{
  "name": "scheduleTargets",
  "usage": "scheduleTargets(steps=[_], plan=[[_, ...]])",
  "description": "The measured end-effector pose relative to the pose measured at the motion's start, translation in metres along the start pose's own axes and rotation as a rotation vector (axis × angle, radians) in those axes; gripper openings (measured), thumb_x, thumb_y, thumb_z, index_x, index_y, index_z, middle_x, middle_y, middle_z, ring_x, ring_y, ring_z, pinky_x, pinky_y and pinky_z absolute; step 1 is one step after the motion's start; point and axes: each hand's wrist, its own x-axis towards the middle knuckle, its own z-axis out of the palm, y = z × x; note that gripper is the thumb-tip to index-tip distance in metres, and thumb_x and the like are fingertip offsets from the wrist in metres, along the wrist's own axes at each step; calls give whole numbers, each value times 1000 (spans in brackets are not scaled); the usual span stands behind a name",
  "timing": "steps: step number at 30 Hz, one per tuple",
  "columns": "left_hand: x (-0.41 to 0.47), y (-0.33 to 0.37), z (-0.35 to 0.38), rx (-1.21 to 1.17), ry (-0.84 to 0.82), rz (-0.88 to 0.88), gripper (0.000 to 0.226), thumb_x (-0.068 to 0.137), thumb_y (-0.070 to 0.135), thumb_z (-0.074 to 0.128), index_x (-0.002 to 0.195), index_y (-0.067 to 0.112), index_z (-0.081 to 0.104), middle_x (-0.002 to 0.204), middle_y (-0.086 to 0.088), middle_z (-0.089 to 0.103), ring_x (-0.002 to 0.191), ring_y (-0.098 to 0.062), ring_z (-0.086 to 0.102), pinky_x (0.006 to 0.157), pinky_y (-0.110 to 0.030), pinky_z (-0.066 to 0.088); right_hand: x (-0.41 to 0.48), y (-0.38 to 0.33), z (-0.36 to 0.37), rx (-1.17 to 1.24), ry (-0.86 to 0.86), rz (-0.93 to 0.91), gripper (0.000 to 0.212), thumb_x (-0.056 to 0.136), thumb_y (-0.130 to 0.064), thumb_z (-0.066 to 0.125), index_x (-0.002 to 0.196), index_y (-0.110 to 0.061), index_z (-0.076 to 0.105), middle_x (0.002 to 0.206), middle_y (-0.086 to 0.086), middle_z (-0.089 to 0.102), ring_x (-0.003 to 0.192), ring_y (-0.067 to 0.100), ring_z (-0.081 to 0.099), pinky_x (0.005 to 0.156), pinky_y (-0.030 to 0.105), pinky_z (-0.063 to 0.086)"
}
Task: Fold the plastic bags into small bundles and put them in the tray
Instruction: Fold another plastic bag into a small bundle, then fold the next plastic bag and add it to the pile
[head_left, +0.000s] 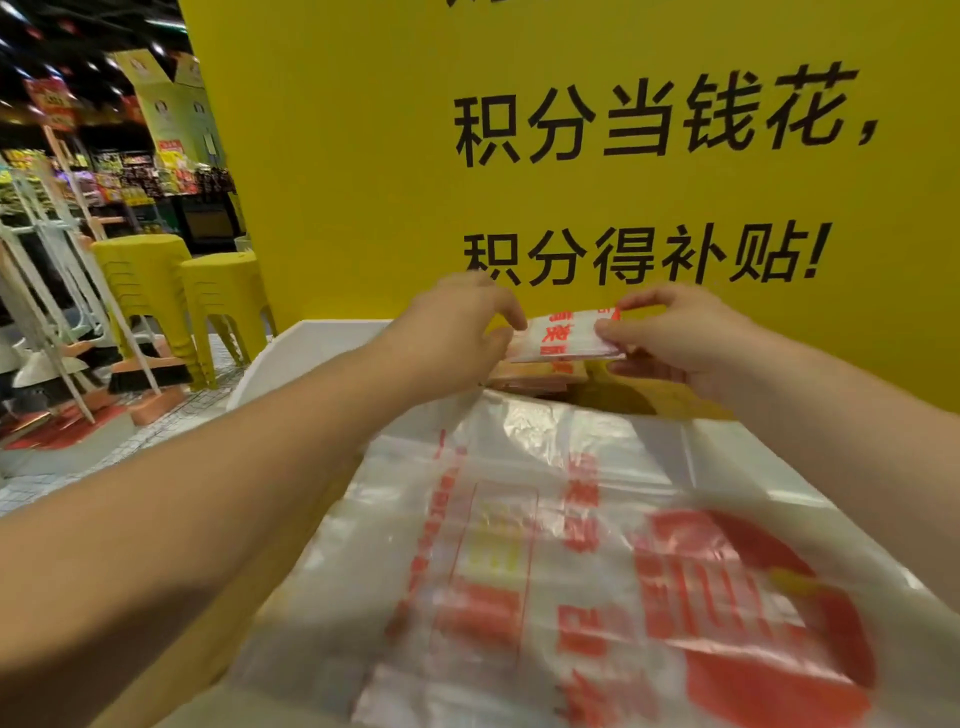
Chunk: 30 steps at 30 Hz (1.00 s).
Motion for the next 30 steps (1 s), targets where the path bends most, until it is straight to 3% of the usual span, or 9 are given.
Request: scheduleTargets(steps=[3, 5, 8, 10, 14, 18, 21, 27, 30], plan=[[20, -2, 18, 170, -205, -7, 36, 104, 25, 38, 132, 29, 59, 136, 1, 58, 130, -22, 45, 115, -45, 29, 29, 14, 17, -46, 12, 67, 33, 84, -11, 78, 109, -12, 57, 104, 15, 69, 82, 26, 73, 58, 29, 61], [29, -1, 29, 267, -346, -19, 40, 105, 30, 31, 136, 29, 56, 134, -1, 58, 132, -22, 44, 121, -52, 10, 41, 21, 27, -104, 36, 53, 27, 86, -13, 77, 105, -11, 58, 102, 15, 68, 79, 25, 71, 49, 24, 56], [35, -5, 39, 326, -449, -17, 43, 106, 34, 24, 136, 28, 54, 129, -2, 59, 135, -21, 41, 119, -60, -5, 48, 27, 35, -340, 48, -69, 18, 90, -24, 73, 99, -13, 63, 94, 9, 69, 74, 21, 68, 60, 30, 58], [36, -8, 42, 350, -441, -15, 44, 105, 35, 22, 133, 26, 55, 126, -3, 59, 134, -22, 41, 119, -62, -7, 48, 27, 36, -569, 22, -197, 14, 94, -29, 67, 100, -17, 66, 95, 5, 68, 78, 20, 64, 65, 34, 55], [37, -6, 42, 385, -455, -34, 42, 105, 34, 23, 133, 24, 53, 126, -4, 59, 135, -24, 40, 118, -63, -5, 44, 25, 36, -852, -44, -318, 22, 100, -21, 51, 114, -19, 68, 106, 3, 66, 75, 14, 54, 58, 26, 40], [35, -2, 39, 361, -460, -86, 44, 105, 35, 22, 134, 23, 53, 129, -5, 58, 137, -25, 37, 119, -61, -5, 37, 23, 38, -929, -83, -318, 32, 103, -20, 42, 126, -19, 64, 125, 7, 64, 102, 23, 55, 79, 29, 43], [28, 2, 34, 319, -420, -89, 44, 106, 37, 23, 134, 23, 53, 133, -4, 56, 139, -24, 34, 120, -59, -3, 29, 19, 33, -939, -96, -310, 37, 104, -18, 40, 137, -18, 57, 134, 10, 60, 116, 28, 54, 81, 28, 39], [-5, 23, -8, 291, -345, -55, 45, 106, 42, 25, 136, 24, 54, 138, -4, 53, 141, -24, 32, 121, -57, 0, -21, 3, 13, -998, -93, -400, 40, 103, -18, 41, 141, -19, 52, 132, 11, 61, 98, 25, 54, 69, 26, 36], [-34, 35, -28, 363, -338, -11, 49, 105, 50, 25, 141, 29, 49, 145, -1, 48, 146, -23, 24, 121, -58, -2, -63, 3, 3, -1130, -117, -471, 39, 102, -26, 42, 140, -22, 52, 128, 7, 59, 105, 25, 54, 83, 33, 46]])
